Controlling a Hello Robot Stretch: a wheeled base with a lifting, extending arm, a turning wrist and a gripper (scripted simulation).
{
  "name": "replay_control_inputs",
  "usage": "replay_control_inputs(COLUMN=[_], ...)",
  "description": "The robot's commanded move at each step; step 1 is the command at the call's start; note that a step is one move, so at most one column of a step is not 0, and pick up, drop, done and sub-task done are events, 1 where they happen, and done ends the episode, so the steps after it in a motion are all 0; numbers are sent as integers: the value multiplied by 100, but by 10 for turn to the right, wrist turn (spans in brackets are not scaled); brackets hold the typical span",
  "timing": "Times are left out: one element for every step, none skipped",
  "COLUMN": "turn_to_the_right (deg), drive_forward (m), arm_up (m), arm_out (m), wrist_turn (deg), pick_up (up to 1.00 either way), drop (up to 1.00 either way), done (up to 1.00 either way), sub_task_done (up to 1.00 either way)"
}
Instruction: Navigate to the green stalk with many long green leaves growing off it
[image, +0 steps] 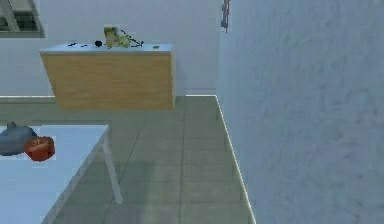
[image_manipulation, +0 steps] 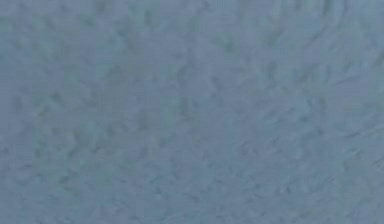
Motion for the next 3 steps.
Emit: replay_control_inputs(turn_to_the_right=[0,0,-450], drive_forward=[100,35,0], arm_up=[0,0,0], arm_out=[0,0,0], wrist_turn=[0,0,0], pick_up=[0,0,0], drop=[0,0,0], done=[0,0,0], sub_task_done=[0,0,0])
